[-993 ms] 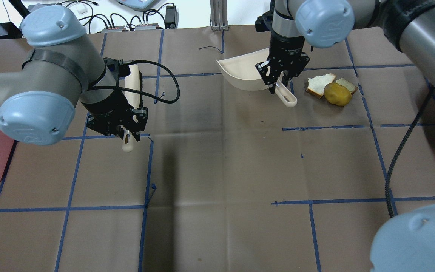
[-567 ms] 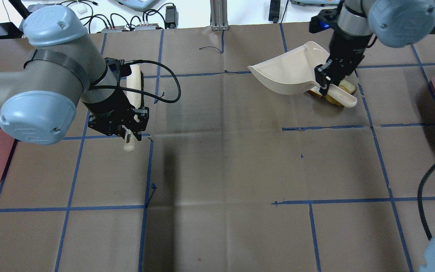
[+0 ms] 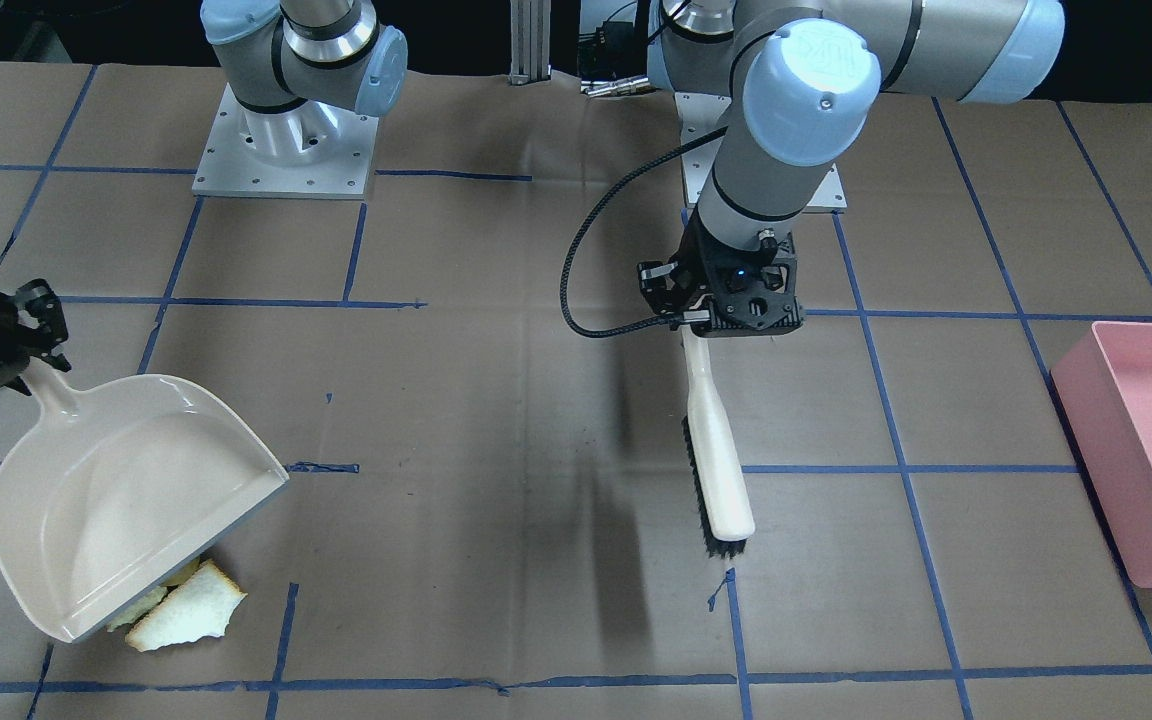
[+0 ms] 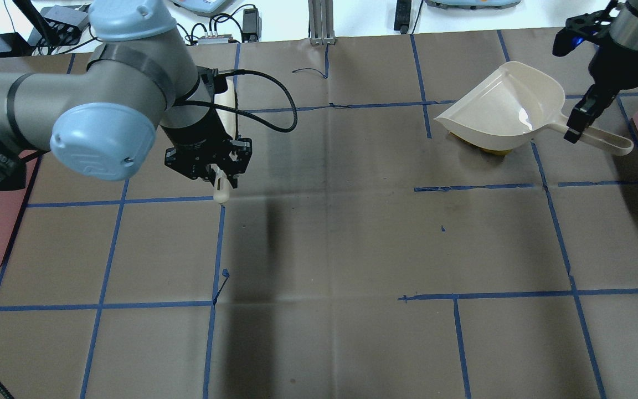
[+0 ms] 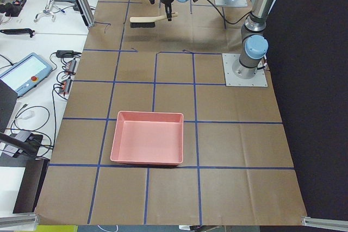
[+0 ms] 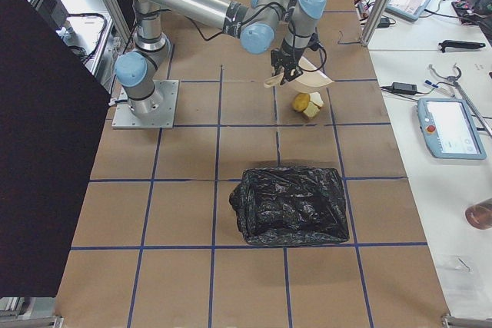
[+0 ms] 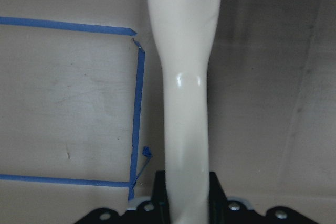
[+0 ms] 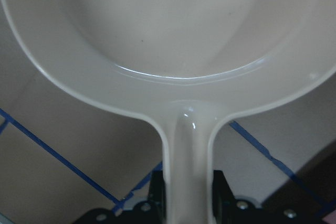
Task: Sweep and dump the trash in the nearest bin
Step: 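Carry the dustpan beside the potato with the right gripper while the left lifts the brush, then move the brush with the left gripper toward the potato and bread, then sweep the potato with the brush toward the dustpan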
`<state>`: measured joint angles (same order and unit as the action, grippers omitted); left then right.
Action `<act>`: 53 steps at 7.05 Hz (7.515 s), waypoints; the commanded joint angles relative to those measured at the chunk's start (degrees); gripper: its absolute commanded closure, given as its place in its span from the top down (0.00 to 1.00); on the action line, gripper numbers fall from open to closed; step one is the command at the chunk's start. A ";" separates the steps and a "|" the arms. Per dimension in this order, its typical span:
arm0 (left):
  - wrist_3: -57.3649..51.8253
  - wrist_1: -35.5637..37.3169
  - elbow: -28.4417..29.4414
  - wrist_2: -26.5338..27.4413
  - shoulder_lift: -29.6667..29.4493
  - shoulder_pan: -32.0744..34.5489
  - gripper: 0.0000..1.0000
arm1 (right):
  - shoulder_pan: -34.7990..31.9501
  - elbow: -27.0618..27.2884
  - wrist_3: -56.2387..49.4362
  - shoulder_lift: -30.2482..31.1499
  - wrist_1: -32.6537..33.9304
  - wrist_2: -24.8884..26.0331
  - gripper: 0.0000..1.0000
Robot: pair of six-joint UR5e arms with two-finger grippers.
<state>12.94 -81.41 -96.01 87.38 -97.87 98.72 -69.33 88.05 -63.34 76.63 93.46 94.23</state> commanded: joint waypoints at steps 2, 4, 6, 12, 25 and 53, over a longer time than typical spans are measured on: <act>3.32 0.02 8.80 -0.28 -7.85 5.08 0.00 | 7.70 0.10 -22.82 -0.78 7.24 2.45 0.01; 3.67 2.82 13.37 -1.24 -12.67 8.14 0.00 | 8.94 0.19 -33.04 -2.70 12.25 5.15 0.01; 3.76 2.75 20.65 -1.25 -18.64 11.04 0.00 | 12.36 0.19 -42.09 -6.65 21.01 6.83 0.01; 6.66 -1.12 32.36 -2.47 -29.21 16.24 0.00 | 13.70 -0.95 -46.88 -13.87 28.34 10.26 0.02; 6.75 -8.48 50.26 1.21 -43.43 21.60 0.09 | 10.53 -3.59 -50.13 -18.09 27.21 6.49 0.02; 11.40 -19.75 98.81 -11.07 -71.59 35.84 0.01 | 9.21 -4.38 -52.76 -18.80 26.60 4.64 0.03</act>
<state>23.74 -101.20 1.97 77.54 -169.51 134.36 -60.12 83.67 -116.03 57.83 120.06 98.88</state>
